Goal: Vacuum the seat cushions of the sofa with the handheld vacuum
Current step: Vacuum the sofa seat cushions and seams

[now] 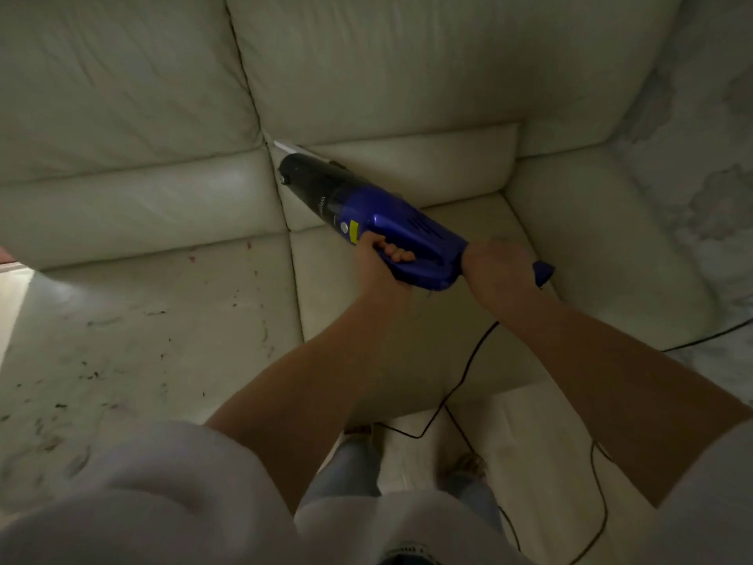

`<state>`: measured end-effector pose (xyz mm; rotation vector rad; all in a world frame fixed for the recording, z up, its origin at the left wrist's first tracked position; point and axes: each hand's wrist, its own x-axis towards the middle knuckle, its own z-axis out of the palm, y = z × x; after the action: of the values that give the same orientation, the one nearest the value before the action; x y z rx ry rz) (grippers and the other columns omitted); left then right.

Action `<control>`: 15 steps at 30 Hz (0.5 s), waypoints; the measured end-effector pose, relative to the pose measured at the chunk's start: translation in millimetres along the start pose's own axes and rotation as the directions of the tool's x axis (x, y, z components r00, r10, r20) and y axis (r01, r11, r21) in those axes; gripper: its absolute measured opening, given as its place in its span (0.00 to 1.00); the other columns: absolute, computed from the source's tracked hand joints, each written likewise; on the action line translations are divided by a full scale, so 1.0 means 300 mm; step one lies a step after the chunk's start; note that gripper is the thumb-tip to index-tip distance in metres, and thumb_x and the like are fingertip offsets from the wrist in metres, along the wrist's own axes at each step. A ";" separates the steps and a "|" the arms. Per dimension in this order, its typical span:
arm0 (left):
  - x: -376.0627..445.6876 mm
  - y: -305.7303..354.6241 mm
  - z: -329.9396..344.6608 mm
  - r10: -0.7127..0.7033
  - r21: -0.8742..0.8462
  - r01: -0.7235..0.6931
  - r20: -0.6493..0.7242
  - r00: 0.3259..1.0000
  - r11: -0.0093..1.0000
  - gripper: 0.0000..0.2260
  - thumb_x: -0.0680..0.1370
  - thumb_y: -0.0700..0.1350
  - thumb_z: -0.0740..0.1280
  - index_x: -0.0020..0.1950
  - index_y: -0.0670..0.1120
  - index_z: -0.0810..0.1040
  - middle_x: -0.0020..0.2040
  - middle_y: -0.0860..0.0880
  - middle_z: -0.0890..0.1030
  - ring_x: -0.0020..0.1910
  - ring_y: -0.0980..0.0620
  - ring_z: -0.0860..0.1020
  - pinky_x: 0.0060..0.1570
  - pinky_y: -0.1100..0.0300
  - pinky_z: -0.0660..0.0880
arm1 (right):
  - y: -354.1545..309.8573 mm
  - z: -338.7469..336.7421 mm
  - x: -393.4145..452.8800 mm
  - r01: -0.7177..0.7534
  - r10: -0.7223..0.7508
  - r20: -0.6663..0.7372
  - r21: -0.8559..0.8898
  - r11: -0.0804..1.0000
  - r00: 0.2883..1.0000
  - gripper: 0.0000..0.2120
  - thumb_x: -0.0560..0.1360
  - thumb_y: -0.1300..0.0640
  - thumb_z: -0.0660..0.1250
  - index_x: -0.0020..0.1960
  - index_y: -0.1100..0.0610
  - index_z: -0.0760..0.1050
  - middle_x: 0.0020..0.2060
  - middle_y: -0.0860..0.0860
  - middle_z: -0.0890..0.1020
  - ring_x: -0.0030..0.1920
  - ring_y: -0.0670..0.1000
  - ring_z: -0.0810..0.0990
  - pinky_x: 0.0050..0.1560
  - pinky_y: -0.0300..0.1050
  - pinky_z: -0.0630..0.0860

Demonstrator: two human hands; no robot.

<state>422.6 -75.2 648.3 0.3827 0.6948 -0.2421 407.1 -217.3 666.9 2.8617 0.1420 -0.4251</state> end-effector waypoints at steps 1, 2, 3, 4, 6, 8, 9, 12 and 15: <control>0.004 -0.017 0.005 0.018 -0.018 -0.018 0.004 1.000 1.000 0.14 0.76 0.37 0.58 0.30 0.47 0.62 0.19 0.53 0.63 0.17 0.57 0.62 0.19 0.68 0.64 | 0.017 0.006 0.006 0.008 -0.008 -0.010 -0.001 1.000 1.000 0.22 0.80 0.68 0.54 0.30 0.55 0.55 0.38 0.53 0.75 0.42 0.52 0.78 0.38 0.42 0.68; 0.007 -0.036 0.012 0.042 -0.036 -0.042 0.009 0.999 0.998 0.14 0.76 0.37 0.58 0.30 0.47 0.62 0.20 0.53 0.63 0.17 0.57 0.62 0.19 0.68 0.64 | 0.032 0.008 0.011 0.014 -0.014 -0.017 -0.014 1.000 1.000 0.20 0.80 0.68 0.55 0.31 0.56 0.59 0.35 0.52 0.73 0.39 0.51 0.77 0.38 0.42 0.70; 0.012 -0.054 0.018 0.069 -0.057 -0.068 0.013 0.998 0.996 0.14 0.75 0.37 0.58 0.30 0.47 0.63 0.20 0.53 0.63 0.17 0.57 0.62 0.19 0.67 0.64 | 0.046 0.007 0.018 0.018 -0.018 -0.015 -0.036 0.999 1.000 0.16 0.80 0.68 0.56 0.34 0.59 0.65 0.36 0.53 0.74 0.40 0.51 0.77 0.40 0.42 0.74; 0.015 -0.070 0.025 0.092 -0.083 -0.090 0.018 0.996 0.993 0.14 0.76 0.37 0.57 0.30 0.47 0.63 0.20 0.53 0.63 0.18 0.57 0.61 0.19 0.67 0.64 | 0.061 0.003 0.021 0.025 -0.026 -0.007 -0.047 0.999 1.000 0.11 0.79 0.68 0.58 0.40 0.61 0.72 0.39 0.54 0.77 0.43 0.53 0.79 0.44 0.45 0.77; 0.012 -0.103 0.043 0.120 -0.112 -0.117 0.024 0.992 0.987 0.15 0.76 0.38 0.56 0.30 0.47 0.62 0.20 0.54 0.62 0.17 0.57 0.60 0.18 0.68 0.62 | 0.094 -0.001 0.020 0.052 -0.051 0.006 -0.042 0.998 0.999 0.07 0.77 0.68 0.60 0.50 0.61 0.75 0.48 0.55 0.81 0.48 0.55 0.82 0.47 0.48 0.79; 0.004 -0.146 0.072 0.159 -0.138 -0.155 0.019 0.987 0.978 0.16 0.76 0.38 0.55 0.27 0.47 0.62 0.19 0.54 0.61 0.16 0.57 0.59 0.17 0.68 0.60 | 0.146 0.006 0.025 0.112 -0.116 -0.043 -0.086 0.990 0.992 0.09 0.77 0.67 0.60 0.54 0.61 0.75 0.51 0.55 0.81 0.50 0.56 0.82 0.48 0.49 0.79; 0.007 -0.160 0.086 0.178 -0.153 -0.173 0.019 0.984 0.973 0.19 0.76 0.38 0.54 0.25 0.47 0.63 0.19 0.54 0.60 0.15 0.57 0.58 0.17 0.68 0.59 | 0.170 0.008 0.031 0.133 -0.139 -0.055 -0.107 0.985 0.989 0.10 0.77 0.67 0.59 0.56 0.61 0.74 0.52 0.56 0.80 0.51 0.56 0.82 0.49 0.48 0.79; 0.013 -0.200 0.116 0.221 -0.176 -0.216 0.012 0.975 0.960 0.23 0.77 0.38 0.52 0.20 0.47 0.63 0.18 0.53 0.59 0.14 0.57 0.58 0.16 0.68 0.58 | 0.223 0.001 0.048 0.205 -0.215 -0.045 -0.171 0.964 0.976 0.13 0.78 0.67 0.58 0.61 0.61 0.73 0.57 0.56 0.79 0.57 0.56 0.80 0.50 0.47 0.76; 0.024 -0.220 0.129 0.228 -0.213 -0.230 -0.032 0.973 0.950 0.17 0.77 0.38 0.52 0.28 0.47 0.60 0.18 0.53 0.59 0.14 0.57 0.58 0.15 0.69 0.59 | 0.246 -0.005 0.073 0.231 -0.245 -0.040 -0.215 0.949 0.969 0.14 0.78 0.68 0.58 0.61 0.61 0.73 0.58 0.55 0.79 0.58 0.56 0.80 0.52 0.48 0.77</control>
<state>427.8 -151.6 653.4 0.2530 0.6696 0.0559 438.1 -286.8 678.4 2.6593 0.5174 -0.3374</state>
